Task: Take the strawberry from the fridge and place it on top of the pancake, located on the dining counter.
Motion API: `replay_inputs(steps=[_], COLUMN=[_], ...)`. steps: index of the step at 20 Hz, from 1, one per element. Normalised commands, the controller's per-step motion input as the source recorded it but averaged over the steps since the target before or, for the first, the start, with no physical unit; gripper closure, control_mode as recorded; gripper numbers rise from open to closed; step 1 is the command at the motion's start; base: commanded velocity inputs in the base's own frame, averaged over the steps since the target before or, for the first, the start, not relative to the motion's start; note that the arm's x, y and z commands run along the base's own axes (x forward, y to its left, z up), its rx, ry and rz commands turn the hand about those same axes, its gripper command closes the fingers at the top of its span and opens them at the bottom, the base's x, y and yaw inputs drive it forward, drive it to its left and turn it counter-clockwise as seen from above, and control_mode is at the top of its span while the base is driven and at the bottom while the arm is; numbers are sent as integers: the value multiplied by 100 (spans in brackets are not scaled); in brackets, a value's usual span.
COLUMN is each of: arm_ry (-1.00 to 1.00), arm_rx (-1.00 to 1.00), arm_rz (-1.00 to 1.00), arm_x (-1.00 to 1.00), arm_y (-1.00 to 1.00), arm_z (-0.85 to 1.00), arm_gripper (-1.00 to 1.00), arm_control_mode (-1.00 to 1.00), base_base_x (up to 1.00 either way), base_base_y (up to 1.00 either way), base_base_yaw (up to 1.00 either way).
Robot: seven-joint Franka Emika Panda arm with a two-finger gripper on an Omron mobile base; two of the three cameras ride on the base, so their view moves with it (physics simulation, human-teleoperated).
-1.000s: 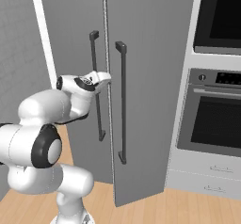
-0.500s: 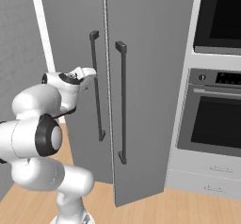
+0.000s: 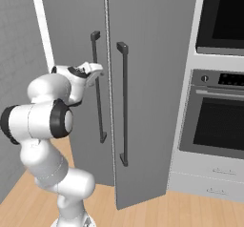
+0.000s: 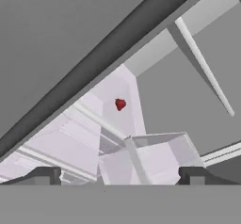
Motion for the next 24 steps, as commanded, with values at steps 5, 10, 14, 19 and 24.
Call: replay_inputs(steps=[5, 10, 14, 19, 24], arm_ry=[1, 0, 0, 0, 1], arm_rx=[0, 0, 1, 3, 9], arm_rz=[0, 0, -10, -12, -13], arm_x=[39, 9, -32, -33, -40], arm_y=[-35, -52, -85, -92, -100], arm_z=[0, 0, 1, 0, 4], arm_gripper=[-100, -100, -100, -100, -100], arm_control_mode=[-100, -100, -100, -100, -100], base_base_x=[0, 0, 0, 0, 0], base_base_y=[0, 0, 0, 0, 0], base_base_yaw=[0, 0, 0, 0, 0])
